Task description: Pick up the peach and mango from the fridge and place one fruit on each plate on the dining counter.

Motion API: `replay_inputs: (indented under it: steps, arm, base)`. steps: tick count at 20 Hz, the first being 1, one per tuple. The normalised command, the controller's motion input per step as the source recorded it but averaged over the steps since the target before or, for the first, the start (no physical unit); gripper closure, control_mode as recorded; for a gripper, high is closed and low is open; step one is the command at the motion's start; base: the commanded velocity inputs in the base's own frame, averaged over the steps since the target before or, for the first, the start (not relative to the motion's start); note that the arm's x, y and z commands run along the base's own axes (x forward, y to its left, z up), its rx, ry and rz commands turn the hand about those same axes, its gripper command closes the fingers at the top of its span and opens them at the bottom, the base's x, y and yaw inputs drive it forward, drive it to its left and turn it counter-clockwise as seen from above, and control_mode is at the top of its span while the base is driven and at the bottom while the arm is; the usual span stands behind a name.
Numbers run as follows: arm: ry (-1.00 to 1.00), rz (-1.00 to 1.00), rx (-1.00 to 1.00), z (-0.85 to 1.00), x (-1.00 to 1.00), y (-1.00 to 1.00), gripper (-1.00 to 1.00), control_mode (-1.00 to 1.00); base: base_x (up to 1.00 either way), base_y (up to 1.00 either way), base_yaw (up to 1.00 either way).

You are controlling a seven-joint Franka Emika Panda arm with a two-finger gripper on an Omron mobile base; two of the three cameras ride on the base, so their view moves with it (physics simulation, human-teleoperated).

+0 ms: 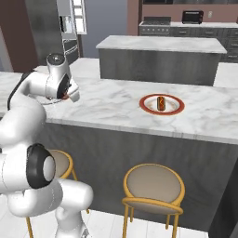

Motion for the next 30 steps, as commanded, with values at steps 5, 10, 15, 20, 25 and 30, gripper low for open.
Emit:
replay_inputs:
  steps: [5, 10, 15, 20, 25, 30]
  arm:
    - [0.01, 0.00, 0.00, 0.06, 0.49, 0.26, 1.00, -1.00]
    - [0.05, 0.00, -0.03, 0.00, 0.30, 0.54, 1.00, -1.00]
    - [0.04, 0.00, -0.02, 0.00, 0.20, 0.19, 1.00, -1.00]
    - [0.05, 0.00, -0.04, -0.02, 0.01, 0.02, 1.00, -1.00]
    - [0.05, 0.00, -0.10, -0.10, -0.03, 0.12, 1.00, -1.00]
    - [0.09, 0.00, -0.13, -0.15, -0.01, 0.32, 1.00, -1.00]
  base:
    - [0.00, 0.00, 0.00]
    - [0.00, 0.00, 0.00]
    - [0.00, 0.00, 0.00]
    - [0.00, 0.00, 0.00]
    - [0.00, 0.00, 0.00]
    - [0.00, 0.00, 0.00]
